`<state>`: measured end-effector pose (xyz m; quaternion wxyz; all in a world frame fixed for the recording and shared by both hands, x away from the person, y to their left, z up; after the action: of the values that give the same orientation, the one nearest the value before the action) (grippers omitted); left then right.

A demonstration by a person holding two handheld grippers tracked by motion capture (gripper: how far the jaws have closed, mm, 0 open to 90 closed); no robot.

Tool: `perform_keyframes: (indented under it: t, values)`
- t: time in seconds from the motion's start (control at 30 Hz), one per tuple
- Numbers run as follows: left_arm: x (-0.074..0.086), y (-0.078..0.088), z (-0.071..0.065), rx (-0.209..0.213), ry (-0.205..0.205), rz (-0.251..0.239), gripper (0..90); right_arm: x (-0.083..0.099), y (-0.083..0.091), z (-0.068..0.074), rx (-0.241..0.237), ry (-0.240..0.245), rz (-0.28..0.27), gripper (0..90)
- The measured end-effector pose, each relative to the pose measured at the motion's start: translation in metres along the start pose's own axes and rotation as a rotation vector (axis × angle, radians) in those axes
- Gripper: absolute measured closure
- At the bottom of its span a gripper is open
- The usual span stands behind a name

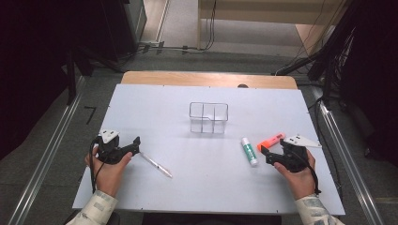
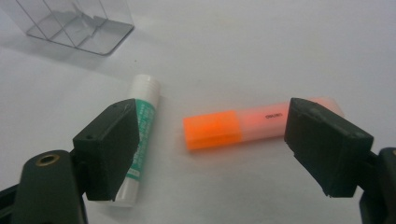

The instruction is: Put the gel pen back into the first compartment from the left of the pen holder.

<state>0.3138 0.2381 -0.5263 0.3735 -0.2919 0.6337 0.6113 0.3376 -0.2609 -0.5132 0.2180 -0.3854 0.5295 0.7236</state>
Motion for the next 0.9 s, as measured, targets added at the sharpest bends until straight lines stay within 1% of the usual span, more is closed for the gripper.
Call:
perform_keyframes:
  t: [0.03, 0.17, 0.2, 0.3, 0.4, 0.63, 0.73, 0.8, 0.9]
  values:
    - [0.000, 0.000, 0.000, 0.000, 0.000, 0.000, 19.4, 0.000, 0.000, 0.000, 0.000, 0.000, 0.000, 17.0]
    - [0.000, -0.002, 0.001, -0.002, 0.008, 0.000, 19.1, -0.001, -0.005, 0.011, -0.023, 0.017, 0.004, 17.1]
    - [0.000, -0.002, 0.002, -0.002, 0.008, 0.000, 19.1, -0.001, -0.005, 0.011, -0.023, 0.017, 0.004, 17.1]
    - [0.000, -0.002, 0.002, -0.001, 0.008, -0.001, 18.6, -0.002, -0.007, 0.017, -0.033, 0.025, 0.005, 17.1]
    - [0.000, -0.002, 0.002, -0.011, 0.004, -0.002, 18.6, -0.002, -0.009, 0.020, -0.036, 0.029, 0.005, 17.3]
    - [0.000, -0.004, 0.005, -0.010, 0.018, 0.002, 18.6, -0.003, -0.012, 0.029, -0.050, 0.038, 0.005, 17.3]
    - [0.000, -0.004, 0.006, -0.015, 0.020, 0.001, 18.6, -0.003, -0.014, 0.035, -0.061, 0.047, 0.006, 17.3]
    - [0.000, -0.005, 0.006, -0.007, 0.018, -0.004, 18.3, -0.003, -0.017, 0.043, -0.077, 0.059, 0.010, 17.3]
    - [-0.001, -0.005, 0.006, -0.004, 0.015, -0.010, 17.7, -0.003, -0.019, 0.048, -0.082, 0.066, 0.014, 17.3]
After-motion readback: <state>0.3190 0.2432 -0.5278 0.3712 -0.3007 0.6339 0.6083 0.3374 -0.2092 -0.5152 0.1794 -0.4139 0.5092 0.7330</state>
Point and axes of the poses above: each handheld gripper's, and its own axes: y roughly backward along the jaws, x roughly out of its underside, z roughly to its left, the point moved 6 cm from there along -y, roughly forward along the jaws, and after that the axes turned 8 degrees about -y, right-handed, at the moved point
